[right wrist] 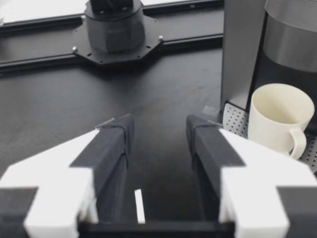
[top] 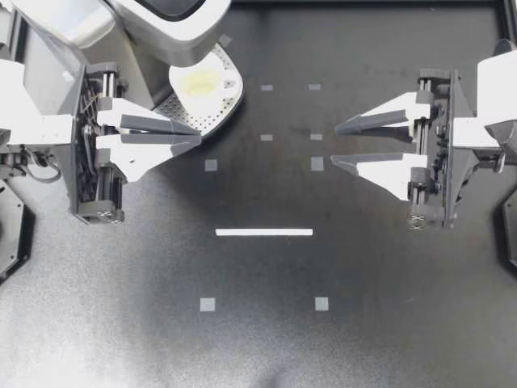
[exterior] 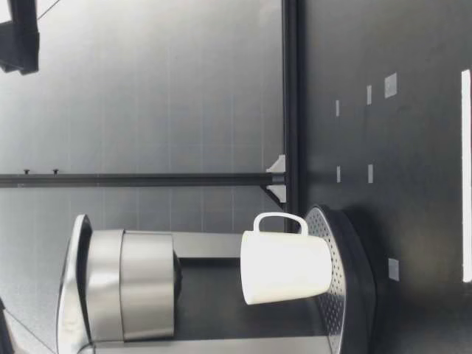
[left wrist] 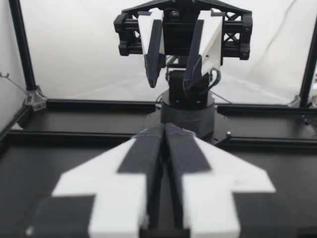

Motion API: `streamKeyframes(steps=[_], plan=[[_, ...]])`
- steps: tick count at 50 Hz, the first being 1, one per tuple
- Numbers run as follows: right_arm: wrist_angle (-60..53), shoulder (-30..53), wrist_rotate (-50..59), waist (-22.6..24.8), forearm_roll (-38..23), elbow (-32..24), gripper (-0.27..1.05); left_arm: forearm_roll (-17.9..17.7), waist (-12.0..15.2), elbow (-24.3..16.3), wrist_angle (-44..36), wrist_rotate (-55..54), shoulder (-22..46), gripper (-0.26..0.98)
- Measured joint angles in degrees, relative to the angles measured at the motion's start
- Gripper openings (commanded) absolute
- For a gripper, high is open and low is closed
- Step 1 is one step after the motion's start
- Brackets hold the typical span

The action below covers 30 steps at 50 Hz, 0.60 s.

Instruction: Place the coffee capsule inside the capsule container, then place the cup onto the center of the cup tray.

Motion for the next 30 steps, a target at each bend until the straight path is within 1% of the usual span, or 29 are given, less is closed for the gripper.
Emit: streamKeyframes(steps=[8, 21, 30], plan=[[-0.35, -0.09, 0.0, 0.0, 0.09, 0.0, 0.49, 0.0, -0.09, 0.0, -0.97, 0.44, 0.0, 0.12], [-0.35, -0.09, 0.0, 0.0, 0.09, -0.09, 0.49, 0.0, -0.09, 0.62, -5.98, 0.26, 0.0, 0.12], [-0.35, -0.18, 0.0, 0.0, 0.0, 0.0, 0.49, 0.0, -0.09, 0.7, -6.68, 0.44, 0.0, 0.12]])
